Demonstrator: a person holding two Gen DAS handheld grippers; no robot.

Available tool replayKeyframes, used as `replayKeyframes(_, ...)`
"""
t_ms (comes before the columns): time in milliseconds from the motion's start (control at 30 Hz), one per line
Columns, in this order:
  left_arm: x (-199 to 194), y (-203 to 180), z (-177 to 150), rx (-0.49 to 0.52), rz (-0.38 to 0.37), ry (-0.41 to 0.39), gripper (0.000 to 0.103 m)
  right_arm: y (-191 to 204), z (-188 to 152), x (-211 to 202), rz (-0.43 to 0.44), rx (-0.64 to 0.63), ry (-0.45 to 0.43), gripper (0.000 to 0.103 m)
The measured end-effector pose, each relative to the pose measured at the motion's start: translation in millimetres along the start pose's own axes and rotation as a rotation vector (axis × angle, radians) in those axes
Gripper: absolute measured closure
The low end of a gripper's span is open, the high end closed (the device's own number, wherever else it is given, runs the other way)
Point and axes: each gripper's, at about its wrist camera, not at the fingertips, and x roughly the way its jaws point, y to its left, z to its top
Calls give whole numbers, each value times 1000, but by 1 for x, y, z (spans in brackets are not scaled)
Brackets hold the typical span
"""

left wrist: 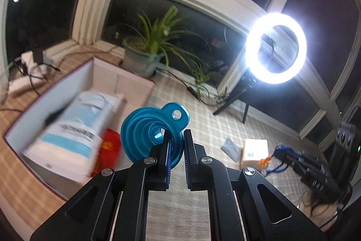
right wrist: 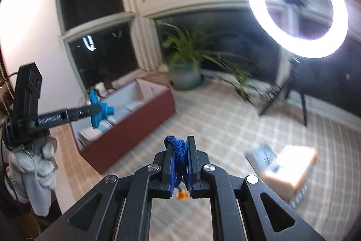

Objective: Organize soft objects
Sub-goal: 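Carry the funnel with the left gripper while the right gripper carries the earplugs toward the box, then open the right gripper to drop the earplugs while the left gripper drops the funnel into the box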

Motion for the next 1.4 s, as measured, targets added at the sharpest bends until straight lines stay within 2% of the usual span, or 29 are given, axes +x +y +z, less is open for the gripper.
replayKeyframes(267, -12, 43, 27, 19, 37, -10, 95, 53, 68, 48, 110, -72, -18, 95)
replayKeyframes(467, -8, 71, 45, 28, 52, 17, 95, 86, 107, 99, 180, -95, 31, 95)
replayKeyframes(600, -2, 90, 53, 8, 55, 37, 95, 101, 125, 138, 189, -104, 73, 95)
replayKeyframes(800, 14, 103, 57, -10, 37, 91, 95, 100, 138, 196, 185, -66, 150, 95)
replayKeyframes(1033, 42, 116, 62, -45, 28, 161, 95, 88, 128, 264, 119, -60, 292, 95)
replayKeyframes(1200, 57, 120, 60, -70, 21, 216, 95, 82, 121, 292, 82, -59, 363, 95)
replayKeyframes(1400, 70, 119, 56, -69, 14, 272, 95, 82, 121, 308, 69, -54, 421, 94)
